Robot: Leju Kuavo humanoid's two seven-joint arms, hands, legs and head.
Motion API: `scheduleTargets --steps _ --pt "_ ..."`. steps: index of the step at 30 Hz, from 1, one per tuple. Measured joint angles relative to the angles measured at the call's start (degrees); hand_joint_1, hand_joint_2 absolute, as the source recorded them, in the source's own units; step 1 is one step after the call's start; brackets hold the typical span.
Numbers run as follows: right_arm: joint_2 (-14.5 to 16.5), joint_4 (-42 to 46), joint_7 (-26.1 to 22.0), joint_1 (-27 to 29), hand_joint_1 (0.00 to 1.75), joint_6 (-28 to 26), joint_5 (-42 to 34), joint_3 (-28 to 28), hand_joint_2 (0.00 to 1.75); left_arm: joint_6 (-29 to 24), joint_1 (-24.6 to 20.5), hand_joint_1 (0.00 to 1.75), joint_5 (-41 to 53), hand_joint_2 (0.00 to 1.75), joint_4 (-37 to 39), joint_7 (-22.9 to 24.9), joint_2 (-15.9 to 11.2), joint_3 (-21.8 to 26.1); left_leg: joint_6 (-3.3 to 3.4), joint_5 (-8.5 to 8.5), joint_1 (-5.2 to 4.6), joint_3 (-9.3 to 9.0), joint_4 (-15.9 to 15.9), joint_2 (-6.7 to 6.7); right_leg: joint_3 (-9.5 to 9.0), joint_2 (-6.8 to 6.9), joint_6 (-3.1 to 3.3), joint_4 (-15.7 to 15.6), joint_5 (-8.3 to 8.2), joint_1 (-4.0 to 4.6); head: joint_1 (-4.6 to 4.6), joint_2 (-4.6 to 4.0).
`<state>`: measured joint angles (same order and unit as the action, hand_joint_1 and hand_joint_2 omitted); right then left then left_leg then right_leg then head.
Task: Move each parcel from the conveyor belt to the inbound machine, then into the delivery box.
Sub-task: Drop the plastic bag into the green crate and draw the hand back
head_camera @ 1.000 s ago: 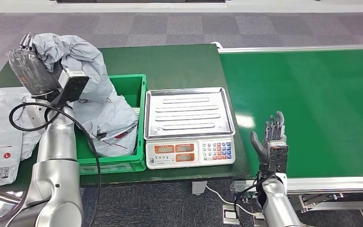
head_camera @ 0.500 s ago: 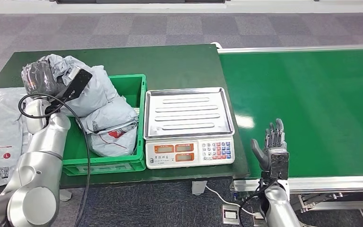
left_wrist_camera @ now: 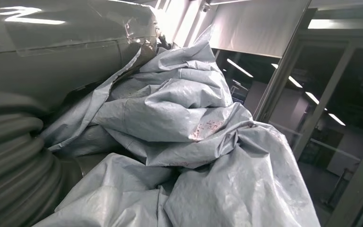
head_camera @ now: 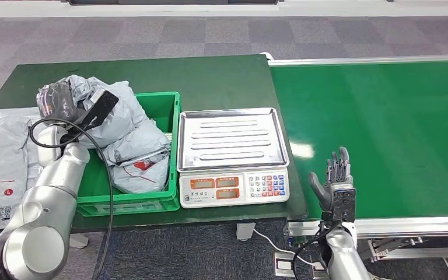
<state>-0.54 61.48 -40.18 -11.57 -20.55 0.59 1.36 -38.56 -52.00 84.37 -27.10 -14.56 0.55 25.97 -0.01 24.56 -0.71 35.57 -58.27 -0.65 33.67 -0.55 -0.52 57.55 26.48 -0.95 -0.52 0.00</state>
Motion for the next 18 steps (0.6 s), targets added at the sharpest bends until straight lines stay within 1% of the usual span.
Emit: scheduleTargets --steps 2,3,4,5,6,7,9,10,11,12,13,14,16,18 --pt "-0.01 0.00 0.00 0.00 0.00 -0.02 0.00 0.00 1.75 0.62 -0.10 1.75 0.21 1.75 0.36 0.48 -0.04 -0.06 0.00 0.00 0.00 -0.01 0.00 0.00 0.01 0.00 0.00 0.00 0.00 0.00 0.00 0.00" --pt "-0.01 0.00 0.01 -0.01 0.00 -0.12 -0.01 -0.01 1.75 2.23 -0.35 1.75 0.77 1.75 0.88 1.78 0.05 -0.45 0.00 0.00 0.00 -0.02 -0.01 0.01 0.03 0.00 0.00 -0.01 0.00 0.00 0.00 0.00" --pt "-0.03 0.00 0.01 -0.07 0.00 -0.22 -0.01 -0.06 1.75 5.87 -0.80 1.75 1.75 1.75 1.97 4.05 0.22 -1.60 0.00 0.00 -0.01 -0.03 -0.01 0.00 0.03 0.00 0.00 -0.02 0.00 -0.01 0.00 0.00" --pt "-0.05 0.00 0.01 -0.19 0.00 -0.25 0.00 -0.15 1.75 11.72 -1.32 1.75 2.90 1.75 3.39 6.69 0.45 -3.58 0.01 0.00 -0.01 -0.04 -0.01 -0.03 0.01 0.03 -0.01 -0.02 0.01 -0.02 0.00 0.00" --pt "-0.10 0.00 0.00 -0.38 0.00 -0.18 0.03 -0.29 1.75 19.63 -1.94 1.75 3.96 1.75 4.91 8.71 0.74 -6.29 0.01 0.00 -0.02 -0.05 -0.02 -0.09 -0.04 0.09 -0.02 -0.03 0.01 -0.03 0.01 0.00" --pt "-0.16 0.00 0.00 -0.64 0.00 0.04 0.07 -0.45 1.75 29.78 -2.55 1.75 4.68 1.75 6.23 9.56 1.06 -9.38 0.02 0.00 -0.02 -0.07 -0.01 -0.19 -0.13 0.18 -0.03 -0.03 0.03 -0.03 0.01 0.00" --pt "-0.31 0.00 0.01 -1.25 0.00 0.52 0.22 -0.68 1.75 51.23 -3.74 1.75 5.10 1.75 7.61 7.98 1.73 -14.73 0.04 -0.01 -0.03 -0.20 0.00 -0.38 -0.36 0.36 -0.05 -0.03 0.07 -0.04 0.01 0.00" --pt "-0.37 0.00 0.01 -1.55 0.00 0.65 0.30 -0.75 1.75 60.89 -4.35 1.75 5.13 1.75 8.03 6.96 2.11 -16.90 0.05 0.01 -0.04 -0.30 0.01 -0.43 -0.50 0.41 -0.06 -0.04 0.10 -0.05 0.01 0.00" --pt "-0.40 0.00 0.01 -1.81 0.00 0.70 0.38 -0.79 1.75 68.00 -4.84 1.75 5.13 1.75 8.33 6.28 2.41 -18.64 0.06 0.03 -0.06 -0.41 0.01 -0.44 -0.60 0.41 -0.06 -0.04 0.12 -0.07 0.01 0.00" --pt "-0.41 0.00 0.01 -2.02 0.00 0.70 0.44 -0.81 1.75 72.55 -5.19 1.75 5.16 1.75 8.59 5.98 2.69 -20.21 0.07 0.07 -0.09 -0.51 0.01 -0.40 -0.68 0.38 -0.06 -0.05 0.13 -0.08 0.01 0.00" --pt "-0.42 0.00 0.01 -2.17 0.00 0.70 0.46 -0.83 1.75 74.49 -5.42 1.75 5.19 1.75 8.83 5.88 2.92 -21.56 0.07 0.11 -0.11 -0.59 0.01 -0.34 -0.72 0.33 -0.06 -0.06 0.13 -0.10 0.01 0.00" --pt "-0.44 0.00 0.01 -2.25 0.00 0.71 0.46 -0.86 1.75 74.23 -5.51 1.75 5.22 1.75 9.08 5.85 3.07 -22.62 0.07 0.14 -0.13 -0.64 0.01 -0.26 -0.73 0.27 -0.06 -0.06 0.13 -0.11 0.01 0.00" --pt "-0.55 0.00 0.01 -2.30 0.00 0.75 0.47 -1.06 1.75 71.44 -5.52 1.75 5.25 1.75 9.62 5.79 3.28 -24.27 0.07 0.14 -0.12 -0.68 0.01 -0.16 -0.73 0.22 -0.06 -0.05 0.12 -0.09 0.00 0.00" --pt "-0.63 0.00 0.01 -2.32 0.00 0.78 0.56 -1.36 1.75 69.95 -5.47 1.75 5.26 1.75 10.08 5.74 3.46 -25.41 0.05 0.09 -0.09 -0.69 0.02 -0.15 -0.74 0.23 -0.05 -0.04 0.12 -0.07 0.00 0.00"
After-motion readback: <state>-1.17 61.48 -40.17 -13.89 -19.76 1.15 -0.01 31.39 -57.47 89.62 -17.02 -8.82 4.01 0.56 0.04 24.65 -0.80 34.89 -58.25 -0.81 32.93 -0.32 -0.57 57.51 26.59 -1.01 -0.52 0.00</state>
